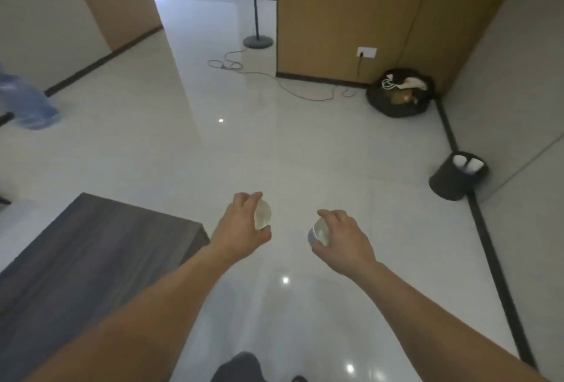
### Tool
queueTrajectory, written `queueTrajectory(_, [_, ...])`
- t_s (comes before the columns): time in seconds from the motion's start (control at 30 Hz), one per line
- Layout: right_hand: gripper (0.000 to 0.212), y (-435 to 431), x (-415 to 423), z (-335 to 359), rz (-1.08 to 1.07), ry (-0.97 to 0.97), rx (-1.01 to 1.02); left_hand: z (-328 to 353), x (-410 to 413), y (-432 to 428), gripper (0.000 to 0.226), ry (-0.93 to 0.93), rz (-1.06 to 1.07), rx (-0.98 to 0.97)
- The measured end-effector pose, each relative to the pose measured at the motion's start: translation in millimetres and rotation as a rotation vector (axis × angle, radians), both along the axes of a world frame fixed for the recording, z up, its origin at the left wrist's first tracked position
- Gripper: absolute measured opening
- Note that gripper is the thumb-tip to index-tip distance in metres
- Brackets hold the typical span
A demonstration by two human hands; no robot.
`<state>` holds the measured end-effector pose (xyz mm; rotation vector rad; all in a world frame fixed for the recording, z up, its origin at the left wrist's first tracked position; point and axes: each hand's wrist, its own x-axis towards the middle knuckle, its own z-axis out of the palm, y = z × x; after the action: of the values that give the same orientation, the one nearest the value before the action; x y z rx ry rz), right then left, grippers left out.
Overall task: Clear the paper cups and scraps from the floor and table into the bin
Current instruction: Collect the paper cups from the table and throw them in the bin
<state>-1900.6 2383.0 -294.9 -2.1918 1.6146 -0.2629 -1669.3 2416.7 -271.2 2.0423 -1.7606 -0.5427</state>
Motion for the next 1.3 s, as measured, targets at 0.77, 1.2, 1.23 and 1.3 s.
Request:
queueTrajectory(0.77, [0.068, -303.8, -294.6, 2.7, -0.716, 0.037, 0.059, -8.2, -342.9, -457.3, 0.078, -0.001, -0.748, -0.023])
queueTrajectory(1.2, [0.068, -504.7, -514.8, -1.6, -0.772, 0.036, 0.005, -10.5, -584.3, -658.9, 0.079, -0.027, -0.8, -0.07])
queueTrajectory(1.23, [0.068, -518.5, -531.5, 0.1, -0.764, 0.043, 0.002, -11.8, -599.1, -672.9, 0.078, -0.015, -0.791, -0.074])
queueTrajectory(1.3, [0.069, -543.0, -561.8, 0.3, -0.759, 0.057, 0.031, -17.0, -623.6, -695.3, 0.078, 0.002, -0.783, -0.051])
